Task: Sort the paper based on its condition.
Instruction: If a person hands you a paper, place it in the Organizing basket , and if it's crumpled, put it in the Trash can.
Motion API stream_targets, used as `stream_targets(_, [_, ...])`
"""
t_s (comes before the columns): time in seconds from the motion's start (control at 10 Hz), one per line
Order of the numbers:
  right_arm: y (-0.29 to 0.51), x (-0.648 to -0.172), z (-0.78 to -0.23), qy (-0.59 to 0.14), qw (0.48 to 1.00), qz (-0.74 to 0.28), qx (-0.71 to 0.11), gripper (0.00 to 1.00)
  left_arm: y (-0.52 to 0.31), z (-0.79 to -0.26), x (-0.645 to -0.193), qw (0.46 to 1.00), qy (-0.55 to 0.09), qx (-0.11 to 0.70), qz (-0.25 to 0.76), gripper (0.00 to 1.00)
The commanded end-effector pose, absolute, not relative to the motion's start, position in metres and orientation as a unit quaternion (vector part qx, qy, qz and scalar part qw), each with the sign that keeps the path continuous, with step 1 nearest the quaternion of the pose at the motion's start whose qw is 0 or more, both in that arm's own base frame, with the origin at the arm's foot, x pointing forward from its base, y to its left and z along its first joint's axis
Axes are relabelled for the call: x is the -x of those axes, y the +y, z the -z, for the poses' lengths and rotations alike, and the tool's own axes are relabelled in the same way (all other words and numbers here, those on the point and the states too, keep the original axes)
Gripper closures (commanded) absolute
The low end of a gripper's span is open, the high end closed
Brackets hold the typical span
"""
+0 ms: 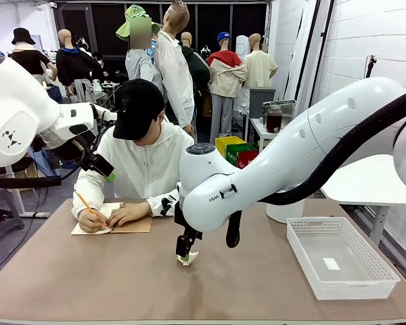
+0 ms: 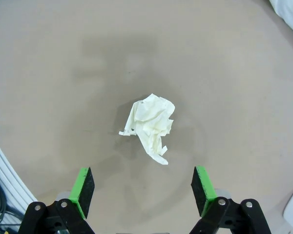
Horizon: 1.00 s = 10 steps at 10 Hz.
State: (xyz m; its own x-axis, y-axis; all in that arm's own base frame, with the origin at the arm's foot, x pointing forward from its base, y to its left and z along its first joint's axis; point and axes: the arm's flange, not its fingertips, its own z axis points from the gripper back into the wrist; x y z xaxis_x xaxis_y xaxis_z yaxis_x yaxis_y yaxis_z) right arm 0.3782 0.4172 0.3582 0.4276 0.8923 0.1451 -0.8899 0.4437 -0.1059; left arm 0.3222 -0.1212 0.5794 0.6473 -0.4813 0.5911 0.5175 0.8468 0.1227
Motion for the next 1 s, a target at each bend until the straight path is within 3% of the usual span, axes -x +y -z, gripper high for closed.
stream_targets(0.0, [0.425, -0.39, -0.35, -0.085, 0.844, -0.529, 0.004, 0.0, -0.12, -0.579, -0.323, 0.907, -0.318, 0.031, 0.274, 0.0])
stream_targets(0.9, [0.437, -0.407, -0.313, -0.058, 0.848, -0.527, 0.011, 0.0, -0.12, -0.579, -0.323, 0.907, -0.318, 0.031, 0.274, 0.0])
